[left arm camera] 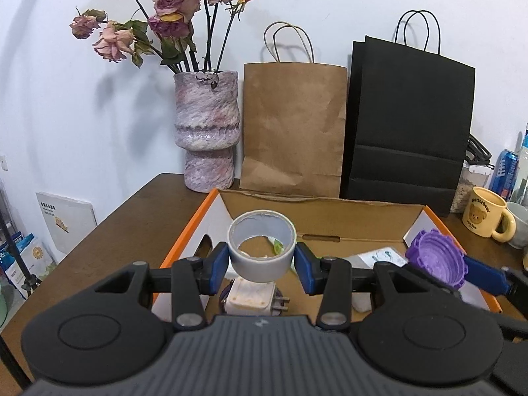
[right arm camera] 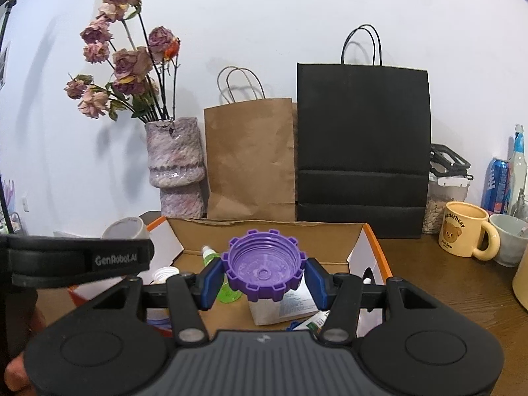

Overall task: Organize rigid objects
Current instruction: 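Carry the tape roll and purple cap with both tools over the box, then lower and release the tape roll and purple cap into the box with both tools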

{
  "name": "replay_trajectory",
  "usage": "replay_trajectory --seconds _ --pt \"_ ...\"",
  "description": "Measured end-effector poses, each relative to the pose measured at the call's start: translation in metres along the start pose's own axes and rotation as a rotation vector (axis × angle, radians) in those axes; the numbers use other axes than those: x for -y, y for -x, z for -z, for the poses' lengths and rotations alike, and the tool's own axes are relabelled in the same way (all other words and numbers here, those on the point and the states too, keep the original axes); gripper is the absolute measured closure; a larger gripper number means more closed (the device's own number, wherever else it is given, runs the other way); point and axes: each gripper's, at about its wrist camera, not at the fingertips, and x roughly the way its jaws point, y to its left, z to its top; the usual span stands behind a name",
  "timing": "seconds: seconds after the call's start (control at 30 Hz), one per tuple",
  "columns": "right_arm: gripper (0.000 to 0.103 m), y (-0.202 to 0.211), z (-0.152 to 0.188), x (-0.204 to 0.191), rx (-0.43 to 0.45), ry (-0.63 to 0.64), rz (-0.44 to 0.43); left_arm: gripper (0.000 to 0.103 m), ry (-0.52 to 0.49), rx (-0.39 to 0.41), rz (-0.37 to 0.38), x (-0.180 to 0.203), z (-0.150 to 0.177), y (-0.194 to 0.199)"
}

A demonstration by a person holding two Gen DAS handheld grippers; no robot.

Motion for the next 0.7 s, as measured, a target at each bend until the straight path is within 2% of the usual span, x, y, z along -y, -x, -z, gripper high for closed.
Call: replay_trajectory --seconds 0.37,0.7 --pt "0.05 -0.032 -0.003 0.005 -0.022 -0.005 -0.002 0.059 -0.019 -0.008 -0.002 0.006 -0.008 -0.031" --pt "0.05 -0.045 -0.004 0.011 -0.029 -0.002 0.013 0.059 -0.036 -0.009 -0.011 0.004 -0.009 -0.046"
